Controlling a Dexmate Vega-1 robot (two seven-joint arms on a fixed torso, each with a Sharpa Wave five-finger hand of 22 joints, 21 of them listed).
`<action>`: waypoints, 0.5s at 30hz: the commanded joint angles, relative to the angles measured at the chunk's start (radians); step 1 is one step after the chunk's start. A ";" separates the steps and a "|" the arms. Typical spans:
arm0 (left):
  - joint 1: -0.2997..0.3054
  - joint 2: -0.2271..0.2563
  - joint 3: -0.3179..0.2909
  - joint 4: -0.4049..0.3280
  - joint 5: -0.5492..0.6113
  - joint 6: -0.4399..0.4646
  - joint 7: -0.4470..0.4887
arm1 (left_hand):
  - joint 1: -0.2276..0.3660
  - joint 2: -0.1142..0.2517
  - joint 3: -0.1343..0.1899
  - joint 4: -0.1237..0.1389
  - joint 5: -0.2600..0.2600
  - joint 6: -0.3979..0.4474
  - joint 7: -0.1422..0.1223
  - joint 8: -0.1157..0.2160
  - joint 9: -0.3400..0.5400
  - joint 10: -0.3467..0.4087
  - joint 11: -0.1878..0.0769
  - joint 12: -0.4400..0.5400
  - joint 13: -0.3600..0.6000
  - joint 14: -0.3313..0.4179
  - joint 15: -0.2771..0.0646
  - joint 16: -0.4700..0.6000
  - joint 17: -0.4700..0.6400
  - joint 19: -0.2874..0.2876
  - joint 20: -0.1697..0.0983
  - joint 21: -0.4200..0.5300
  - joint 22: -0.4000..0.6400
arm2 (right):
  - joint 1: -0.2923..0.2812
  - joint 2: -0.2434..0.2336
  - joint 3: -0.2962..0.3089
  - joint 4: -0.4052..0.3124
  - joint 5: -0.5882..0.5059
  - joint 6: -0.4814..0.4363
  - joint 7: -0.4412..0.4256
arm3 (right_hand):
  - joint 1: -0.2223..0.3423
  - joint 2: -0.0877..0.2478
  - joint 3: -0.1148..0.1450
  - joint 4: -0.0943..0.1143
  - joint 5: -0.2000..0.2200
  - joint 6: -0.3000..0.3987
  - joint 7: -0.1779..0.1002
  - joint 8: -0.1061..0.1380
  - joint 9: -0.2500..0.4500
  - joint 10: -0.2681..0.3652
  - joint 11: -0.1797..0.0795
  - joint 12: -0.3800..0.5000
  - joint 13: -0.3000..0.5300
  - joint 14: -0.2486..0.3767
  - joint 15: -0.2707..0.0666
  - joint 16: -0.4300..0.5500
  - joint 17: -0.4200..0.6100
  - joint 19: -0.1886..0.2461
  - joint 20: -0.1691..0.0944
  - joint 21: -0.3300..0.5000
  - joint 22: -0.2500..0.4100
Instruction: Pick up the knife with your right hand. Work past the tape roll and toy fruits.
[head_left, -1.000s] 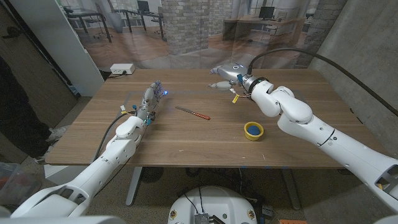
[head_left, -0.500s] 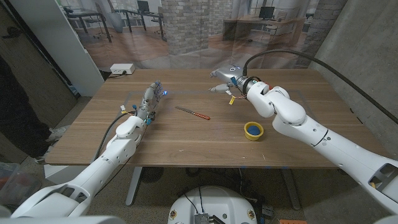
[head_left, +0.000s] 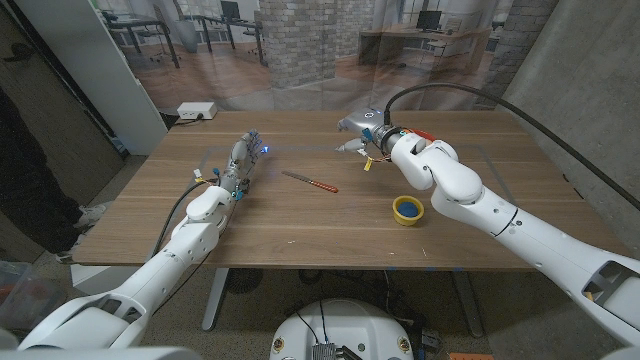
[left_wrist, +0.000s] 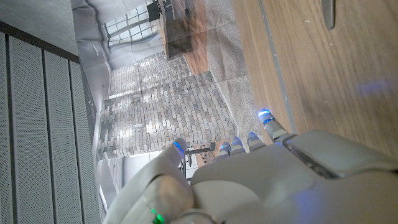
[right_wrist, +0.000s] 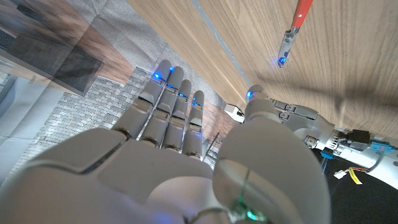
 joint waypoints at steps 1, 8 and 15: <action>-0.024 -0.012 0.006 0.036 0.001 -0.002 -0.014 | -0.011 0.058 0.007 -0.002 0.003 -0.109 0.006 0.000 0.001 -0.108 0.008 0.002 0.004 -0.124 0.008 0.001 0.003 -0.167 0.002 -0.005 0.004 | 0.021 0.020 -0.023 0.032 -0.024 0.008 0.031 | 0.028 0.004 0.000 0.001 0.012 0.008 0.002 0.001 0.005 0.009 0.000 0.013 0.007 0.009 -0.105 0.012 0.017 0.010 0.002 0.008 0.004; -0.044 -0.024 0.011 0.067 0.003 -0.005 -0.026 | -0.012 0.058 0.007 -0.002 0.003 -0.109 0.006 0.001 0.002 -0.109 0.008 0.001 0.004 -0.125 0.007 0.001 0.003 -0.167 0.002 -0.007 0.004 | 0.030 0.028 -0.034 0.054 -0.025 0.013 0.039 | 0.036 -0.003 -0.017 0.006 0.014 0.012 0.000 -0.003 0.007 0.012 0.003 0.021 0.014 0.011 -0.102 0.028 0.042 0.001 0.001 0.011 0.004; -0.061 -0.033 0.015 0.095 0.004 -0.007 -0.035 | -0.013 0.058 0.007 -0.002 0.003 -0.110 0.007 0.001 0.001 -0.109 0.007 0.002 0.004 -0.125 0.008 0.001 0.002 -0.166 0.002 -0.008 0.004 | 0.044 0.036 -0.046 0.075 -0.021 0.017 0.054 | 0.054 0.001 -0.017 0.007 0.023 0.013 0.004 -0.007 0.008 0.003 0.002 0.024 0.020 0.011 -0.102 0.023 0.049 0.000 0.005 0.016 0.003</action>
